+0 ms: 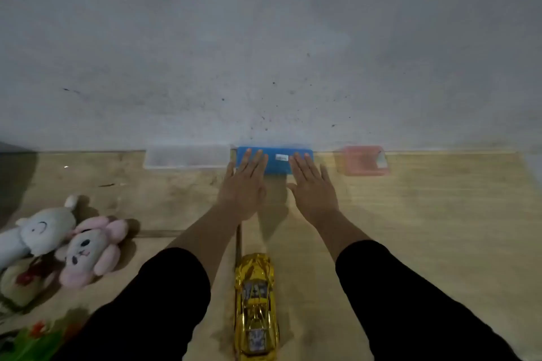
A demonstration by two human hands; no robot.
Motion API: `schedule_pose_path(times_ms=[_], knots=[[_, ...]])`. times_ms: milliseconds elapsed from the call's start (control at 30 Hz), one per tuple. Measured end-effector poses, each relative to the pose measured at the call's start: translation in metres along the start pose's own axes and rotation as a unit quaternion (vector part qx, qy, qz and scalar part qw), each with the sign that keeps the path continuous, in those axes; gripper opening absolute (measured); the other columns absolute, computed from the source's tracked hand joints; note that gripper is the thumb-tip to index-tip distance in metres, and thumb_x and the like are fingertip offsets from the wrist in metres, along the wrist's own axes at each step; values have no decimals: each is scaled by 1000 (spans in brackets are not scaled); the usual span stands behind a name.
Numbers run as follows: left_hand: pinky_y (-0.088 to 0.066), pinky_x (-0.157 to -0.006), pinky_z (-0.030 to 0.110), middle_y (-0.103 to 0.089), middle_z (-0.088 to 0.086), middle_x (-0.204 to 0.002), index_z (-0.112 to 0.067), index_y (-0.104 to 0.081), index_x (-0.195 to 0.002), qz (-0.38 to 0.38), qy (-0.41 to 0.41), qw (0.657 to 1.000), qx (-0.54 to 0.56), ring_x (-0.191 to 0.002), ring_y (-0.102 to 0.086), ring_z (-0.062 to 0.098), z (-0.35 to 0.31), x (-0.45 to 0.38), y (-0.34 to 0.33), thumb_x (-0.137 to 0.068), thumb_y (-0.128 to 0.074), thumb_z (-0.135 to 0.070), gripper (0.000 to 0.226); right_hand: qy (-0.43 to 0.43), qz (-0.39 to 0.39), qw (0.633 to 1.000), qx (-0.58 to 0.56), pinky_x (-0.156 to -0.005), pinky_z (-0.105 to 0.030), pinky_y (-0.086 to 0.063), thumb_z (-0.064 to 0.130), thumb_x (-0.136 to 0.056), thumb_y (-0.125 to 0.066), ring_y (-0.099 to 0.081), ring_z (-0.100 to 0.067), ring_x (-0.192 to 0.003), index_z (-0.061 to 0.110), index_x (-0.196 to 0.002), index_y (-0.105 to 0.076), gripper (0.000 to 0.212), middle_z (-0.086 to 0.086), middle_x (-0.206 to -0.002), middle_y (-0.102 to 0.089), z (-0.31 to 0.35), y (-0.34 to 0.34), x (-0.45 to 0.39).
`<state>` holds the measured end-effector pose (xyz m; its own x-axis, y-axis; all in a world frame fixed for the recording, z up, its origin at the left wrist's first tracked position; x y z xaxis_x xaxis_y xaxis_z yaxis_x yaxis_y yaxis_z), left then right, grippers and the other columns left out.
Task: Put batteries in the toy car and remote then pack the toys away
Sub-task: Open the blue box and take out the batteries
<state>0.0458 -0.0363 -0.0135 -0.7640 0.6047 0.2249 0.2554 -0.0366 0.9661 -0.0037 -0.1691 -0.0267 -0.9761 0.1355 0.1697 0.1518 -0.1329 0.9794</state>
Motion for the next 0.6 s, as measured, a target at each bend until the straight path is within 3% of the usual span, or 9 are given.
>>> schedule_pose_path(times_ms=[167, 267, 400, 500, 533, 600], knots=[[2, -118, 41, 14, 0, -159, -14, 10, -151, 29, 34, 999, -2, -146, 16, 18, 8, -26, -27, -102, -22, -33, 61, 36, 25, 999, 6, -117, -34, 7, 33, -103, -21, 12, -15, -146, 17, -150, 6, 57, 3, -159, 8, -3, -37, -23], [3, -119, 43, 13, 0, -159, -14, 10, -150, 32, 41, 999, 5, -146, 14, 18, 8, -32, -38, -102, -24, -30, 62, 38, -11, 999, -15, -115, -33, 3, 40, -96, -11, 7, -13, -144, 15, -150, -5, 60, 2, -159, -5, -7, -43, -31], [4, -119, 43, 11, -1, -160, -14, 11, -150, 0, 65, 998, 8, -146, 12, 16, 5, -37, -43, -102, -22, -28, 59, 44, -87, 995, 36, -107, -43, -33, 39, -89, -29, -40, -22, -135, 10, -139, -42, 60, -4, -145, -45, -7, -42, -32], [6, -117, 43, 9, -2, -159, -15, 9, -150, -13, 75, 997, -7, -147, 9, 16, 7, -42, -46, -103, -22, -23, 57, 60, -123, 989, 60, -102, -45, -42, 39, -88, -33, -49, -24, -129, 10, -135, -48, 58, -5, -140, -51, -8, -37, -35], [4, -117, 44, 1, -2, -159, -14, 3, -151, -29, 71, 997, -14, -147, 1, 17, 8, -44, -44, -102, -24, -19, 56, 66, -125, 988, 58, -100, -45, -44, 39, -88, -33, -51, -24, -127, 10, -134, -50, 57, -5, -139, -53, -8, -36, -38], [-16, -113, 49, -34, 2, -152, -12, -27, -147, -84, 60, 994, -42, -140, -32, 20, 9, -44, -37, -92, -31, -15, 55, 79, -129, 986, 76, -96, -45, -47, 38, -89, -32, -55, -24, -123, 12, -132, -53, 54, -4, -135, -56, -6, -36, -45]])
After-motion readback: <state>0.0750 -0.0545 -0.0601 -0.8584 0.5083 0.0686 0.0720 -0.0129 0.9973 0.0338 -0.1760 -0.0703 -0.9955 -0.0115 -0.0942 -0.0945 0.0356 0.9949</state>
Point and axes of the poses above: each hand's wrist, its own x-axis away from the middle knuckle, its own y-axis out of the back of the hand, z = x × y, the point moved 6 cm from there along -x, towards the middle knuckle
